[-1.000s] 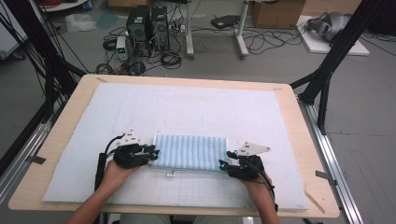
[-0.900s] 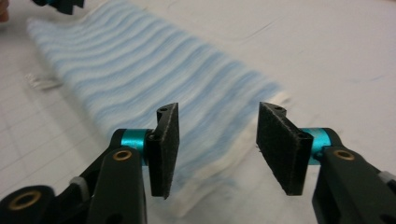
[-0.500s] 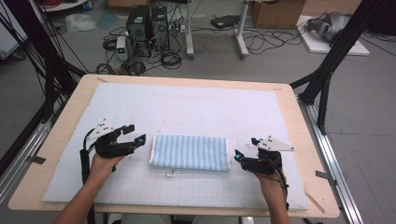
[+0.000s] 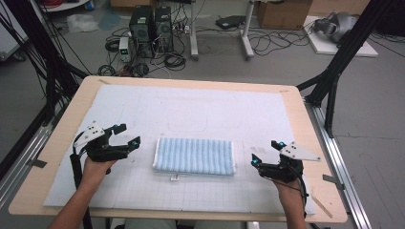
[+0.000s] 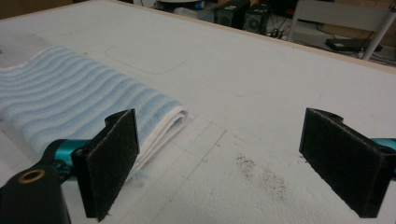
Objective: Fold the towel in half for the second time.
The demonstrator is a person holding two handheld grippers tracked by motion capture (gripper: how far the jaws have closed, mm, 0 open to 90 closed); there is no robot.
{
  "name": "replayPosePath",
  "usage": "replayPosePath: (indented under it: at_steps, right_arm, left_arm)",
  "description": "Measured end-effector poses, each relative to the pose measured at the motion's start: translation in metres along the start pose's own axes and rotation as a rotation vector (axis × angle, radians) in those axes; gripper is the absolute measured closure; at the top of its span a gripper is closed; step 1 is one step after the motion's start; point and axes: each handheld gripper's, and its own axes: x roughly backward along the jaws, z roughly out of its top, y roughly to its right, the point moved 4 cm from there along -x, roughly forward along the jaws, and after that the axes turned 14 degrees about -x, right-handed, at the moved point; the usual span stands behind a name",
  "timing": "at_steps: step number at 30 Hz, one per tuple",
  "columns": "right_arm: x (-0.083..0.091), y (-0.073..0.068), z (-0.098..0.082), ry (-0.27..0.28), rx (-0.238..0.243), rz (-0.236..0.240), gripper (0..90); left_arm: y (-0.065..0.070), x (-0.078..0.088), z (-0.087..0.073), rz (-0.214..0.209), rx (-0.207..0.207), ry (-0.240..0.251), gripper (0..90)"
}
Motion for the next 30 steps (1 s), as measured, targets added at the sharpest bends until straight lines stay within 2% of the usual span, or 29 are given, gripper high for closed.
replayPosePath:
  at_steps: [7,30]
  right_arm:
    - [-0.0006,-0.0043,0.0003,-0.011,0.016,-0.013,11.2]
    - [-0.0032,-0.0029,0.0002,-0.019,0.006,-0.02,11.2]
  left_arm:
    - [0.002,-0.0004,-0.0009,-0.001,-0.001,0.002,16.8]
    - [0.0001,0.0016,-0.0031,0.006,-0.004,-0.012,18.1]
